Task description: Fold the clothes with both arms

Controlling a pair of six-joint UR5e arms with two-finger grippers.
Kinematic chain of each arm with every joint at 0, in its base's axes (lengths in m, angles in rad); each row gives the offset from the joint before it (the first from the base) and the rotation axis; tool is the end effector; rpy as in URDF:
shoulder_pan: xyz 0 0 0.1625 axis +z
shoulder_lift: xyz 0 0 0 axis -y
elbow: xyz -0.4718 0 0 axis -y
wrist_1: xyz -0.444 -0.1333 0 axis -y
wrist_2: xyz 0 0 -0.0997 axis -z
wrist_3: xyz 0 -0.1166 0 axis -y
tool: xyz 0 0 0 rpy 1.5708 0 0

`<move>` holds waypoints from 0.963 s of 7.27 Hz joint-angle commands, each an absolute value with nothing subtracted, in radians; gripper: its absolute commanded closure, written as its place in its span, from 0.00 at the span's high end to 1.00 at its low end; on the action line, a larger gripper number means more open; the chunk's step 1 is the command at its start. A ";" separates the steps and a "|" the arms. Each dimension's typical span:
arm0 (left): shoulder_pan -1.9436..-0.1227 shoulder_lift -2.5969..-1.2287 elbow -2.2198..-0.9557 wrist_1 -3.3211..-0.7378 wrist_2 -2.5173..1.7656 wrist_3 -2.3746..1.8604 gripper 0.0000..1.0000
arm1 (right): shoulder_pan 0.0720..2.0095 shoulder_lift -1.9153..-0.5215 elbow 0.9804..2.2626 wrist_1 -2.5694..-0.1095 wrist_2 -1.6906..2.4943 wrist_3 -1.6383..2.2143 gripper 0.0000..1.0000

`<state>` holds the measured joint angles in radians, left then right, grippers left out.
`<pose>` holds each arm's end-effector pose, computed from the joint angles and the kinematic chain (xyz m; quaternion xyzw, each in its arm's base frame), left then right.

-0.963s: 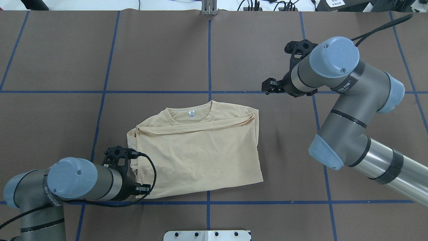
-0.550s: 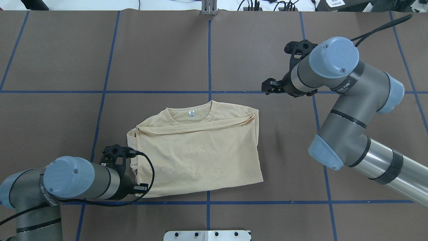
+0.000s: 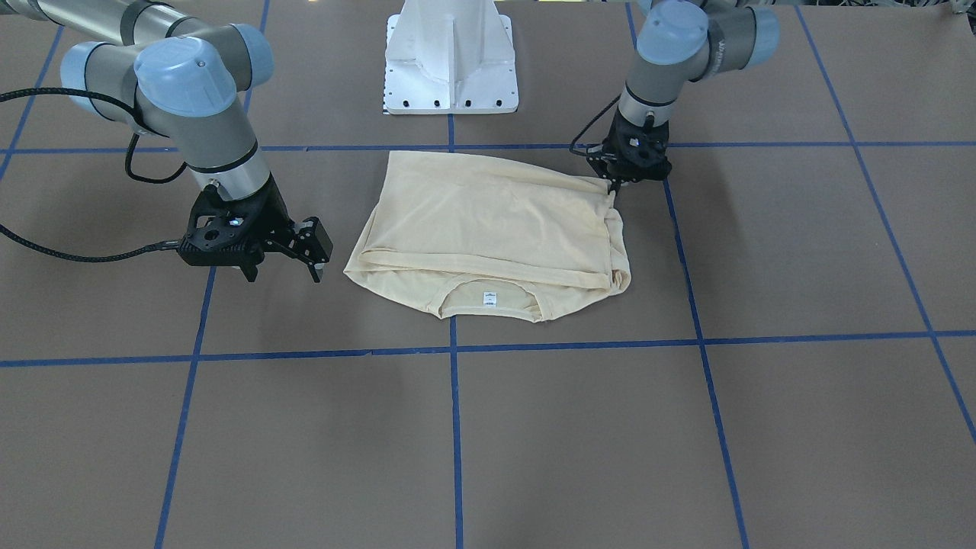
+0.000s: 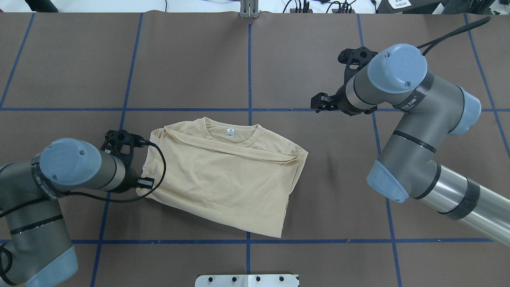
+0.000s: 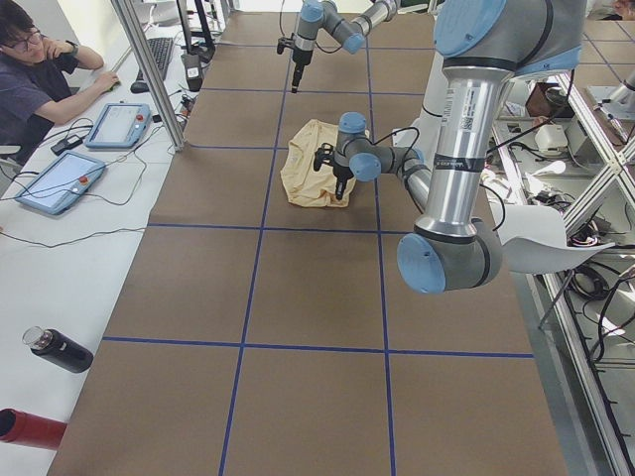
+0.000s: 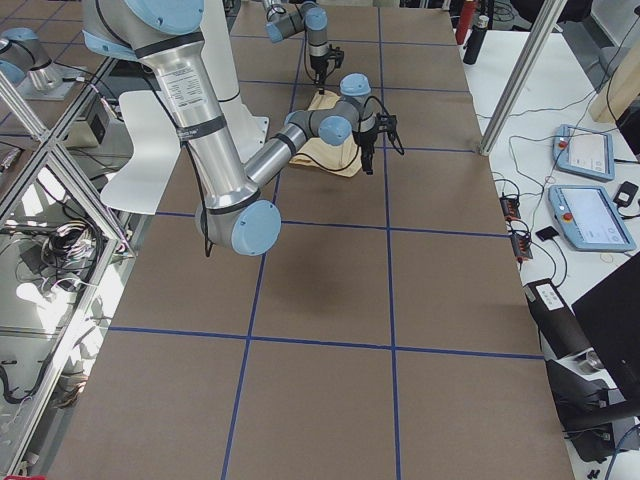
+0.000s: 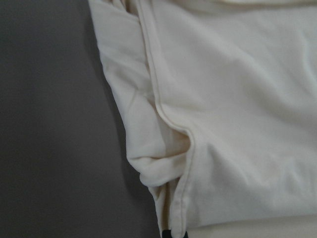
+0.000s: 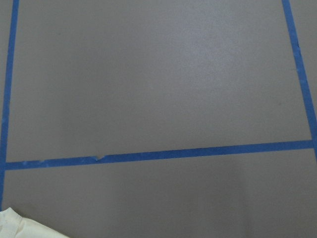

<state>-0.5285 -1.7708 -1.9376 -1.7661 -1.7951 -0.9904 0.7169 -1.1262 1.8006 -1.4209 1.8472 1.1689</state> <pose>0.4803 -0.4048 0.3999 0.1062 0.3689 0.0655 0.9211 -0.4608 -0.5363 0.3142 0.1036 -0.4033 0.0878 0.9049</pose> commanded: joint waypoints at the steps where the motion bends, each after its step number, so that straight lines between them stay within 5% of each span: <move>1: -0.708 -1.974 -1.680 -1.759 -1.755 -0.786 0.00 | 0.715 -1.121 1.799 -1.420 1.847 1.169 1.00; 3: -0.816 -2.226 -1.331 -1.810 -1.718 -0.651 0.00 | 0.715 -1.121 1.799 -1.419 1.847 1.169 1.00; 5: -0.905 -2.292 -1.191 -1.903 -1.718 -0.483 0.00 | 0.713 -1.121 1.796 -1.417 1.848 1.167 1.00; 6: -0.913 -2.258 -1.203 -1.981 -1.723 -0.479 0.99 | 0.707 -1.117 1.790 -1.414 1.845 1.176 1.00; 7: -0.917 -2.219 -1.236 -2.035 -1.764 -0.477 1.00 | 0.703 -1.074 1.767 -1.422 1.842 1.189 1.00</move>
